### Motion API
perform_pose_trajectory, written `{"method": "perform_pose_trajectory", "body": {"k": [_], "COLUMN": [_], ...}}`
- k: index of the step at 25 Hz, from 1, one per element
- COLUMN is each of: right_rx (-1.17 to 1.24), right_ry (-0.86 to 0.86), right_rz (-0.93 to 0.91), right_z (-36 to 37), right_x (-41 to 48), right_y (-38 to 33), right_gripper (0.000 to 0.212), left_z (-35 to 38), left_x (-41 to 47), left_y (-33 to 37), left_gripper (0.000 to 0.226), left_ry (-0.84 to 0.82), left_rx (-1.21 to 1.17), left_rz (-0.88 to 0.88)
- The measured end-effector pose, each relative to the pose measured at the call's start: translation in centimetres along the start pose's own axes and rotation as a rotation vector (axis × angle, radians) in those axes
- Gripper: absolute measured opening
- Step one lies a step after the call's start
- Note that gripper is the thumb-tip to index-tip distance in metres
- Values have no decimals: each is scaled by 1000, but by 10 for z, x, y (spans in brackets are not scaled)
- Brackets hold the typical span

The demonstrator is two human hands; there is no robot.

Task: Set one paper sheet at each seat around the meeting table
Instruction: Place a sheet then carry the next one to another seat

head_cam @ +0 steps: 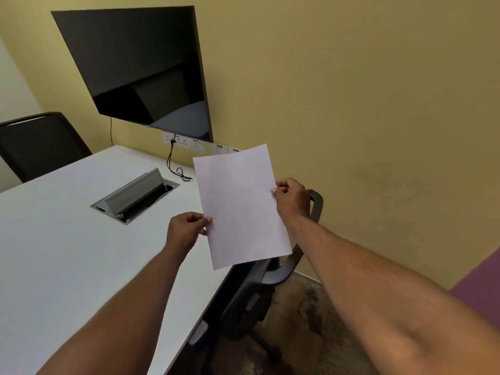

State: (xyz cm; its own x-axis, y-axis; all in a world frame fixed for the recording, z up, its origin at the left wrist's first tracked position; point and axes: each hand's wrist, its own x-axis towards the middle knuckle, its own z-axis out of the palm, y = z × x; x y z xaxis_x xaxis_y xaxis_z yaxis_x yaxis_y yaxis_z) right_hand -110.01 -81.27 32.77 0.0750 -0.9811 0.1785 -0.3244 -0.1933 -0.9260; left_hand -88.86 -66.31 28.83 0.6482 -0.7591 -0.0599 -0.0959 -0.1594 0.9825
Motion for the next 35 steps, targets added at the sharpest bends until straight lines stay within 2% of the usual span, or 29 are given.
{"method": "perform_pose_trajectory", "body": {"k": [7, 11, 17, 21, 24, 29, 35], "right_rx": [-78, -75, -92, -123, -157, -220, -289], "right_ry": [-153, -276, -526, -756, -862, -942, -976], "right_rz": [-22, -6, -37, -75, -75, -46, -21], "right_z": [101, 158, 242, 302, 342, 388, 410], "right_x": [110, 144, 176, 192, 194, 190, 188], "right_y": [18, 36, 66, 105, 143, 203, 249], "right_gripper": [14, 16, 17, 18, 18, 19, 20], "left_z": [10, 2, -1, 22, 37, 44, 43], "left_x": [109, 135, 142, 143, 152, 169, 187], "left_y": [-28, -61, -122, -160, -195, -245, -288], "left_gripper": [13, 17, 19, 19, 19, 19, 17], "left_ry": [101, 189, 409, 635, 731, 784, 768], "left_rx": [-19, -13, 27, 51, 57, 105, 122], "left_rz": [-96, -187, -375, -510, -620, -755, -833]}}
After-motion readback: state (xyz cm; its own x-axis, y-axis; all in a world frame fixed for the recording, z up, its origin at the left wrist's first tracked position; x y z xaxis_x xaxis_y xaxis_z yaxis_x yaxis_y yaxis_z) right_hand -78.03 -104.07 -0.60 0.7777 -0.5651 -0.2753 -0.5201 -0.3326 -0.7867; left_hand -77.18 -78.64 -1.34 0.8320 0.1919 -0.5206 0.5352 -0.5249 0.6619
